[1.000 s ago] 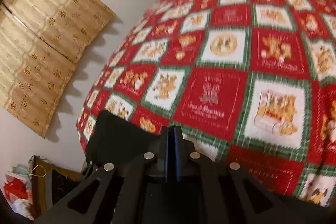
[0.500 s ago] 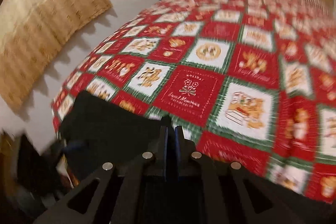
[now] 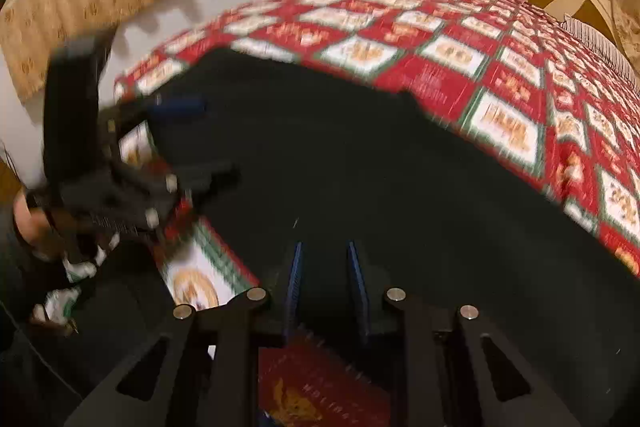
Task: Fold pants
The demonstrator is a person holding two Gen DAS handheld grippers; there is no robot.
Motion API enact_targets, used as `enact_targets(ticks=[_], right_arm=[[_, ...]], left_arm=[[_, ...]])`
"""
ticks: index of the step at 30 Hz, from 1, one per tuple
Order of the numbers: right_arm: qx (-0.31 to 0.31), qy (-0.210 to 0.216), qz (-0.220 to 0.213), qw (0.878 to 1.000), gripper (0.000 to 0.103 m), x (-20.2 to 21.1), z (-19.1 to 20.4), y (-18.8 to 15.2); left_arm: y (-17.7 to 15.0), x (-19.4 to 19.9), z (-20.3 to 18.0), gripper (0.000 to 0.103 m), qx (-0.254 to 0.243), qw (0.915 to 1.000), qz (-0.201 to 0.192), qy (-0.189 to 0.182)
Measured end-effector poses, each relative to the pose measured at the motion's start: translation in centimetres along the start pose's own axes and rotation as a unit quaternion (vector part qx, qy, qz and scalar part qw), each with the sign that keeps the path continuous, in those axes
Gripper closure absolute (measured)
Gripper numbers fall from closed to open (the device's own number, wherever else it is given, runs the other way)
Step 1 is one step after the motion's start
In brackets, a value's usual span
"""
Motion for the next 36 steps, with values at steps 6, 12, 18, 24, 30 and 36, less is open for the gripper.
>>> enact_targets(ticks=[6, 12, 18, 24, 30, 36], right_arm=[[-0.034, 0.024, 0.003, 0.999, 0.078, 0.0, -0.6, -0.7], [-0.037, 0.029, -0.014, 0.999, 0.078, 0.1, -0.3, -1.2], [-0.021, 0.011, -0.022, 0.999, 0.078, 0.2, 0.3, -1.2], [-0.025, 0.013, -0.025, 0.999, 0.077, 0.2, 0.1, -1.2], [-0.022, 0.001, -0.034, 0.999, 0.075, 0.1, 0.5, -1.2], [-0.024, 0.007, -0.027, 0.999, 0.067, 0.8, -0.1, -1.2]], left_arm=[[-0.1, 0.1, 0.0, 0.0, -0.001, 1.0, -0.002, 0.0], [-0.1, 0.8, 1.4, 0.0, 0.015, 0.9996, -0.007, 0.024], [0.0, 2.1, 7.0, 0.0, 0.069, 0.9936, -0.011, 0.089], [0.1, 0.7, 12.5, 0.0, 0.127, 0.9891, 0.007, 0.073], [0.6, -0.4, 12.6, 0.0, 0.125, 0.9904, 0.009, 0.058], [0.6, 0.3, 12.7, 0.0, 0.136, 0.9872, 0.009, 0.082]])
Point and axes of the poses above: each gripper's, at about its wrist camera, not at the fingertips, and x roughly against the way its jaws point, z to its left, y to its top, the point moved 1 cm from there along -x, roughly the way its jaws point, and after that the axes turned 12 degrees about z, right-handed, at the moved point
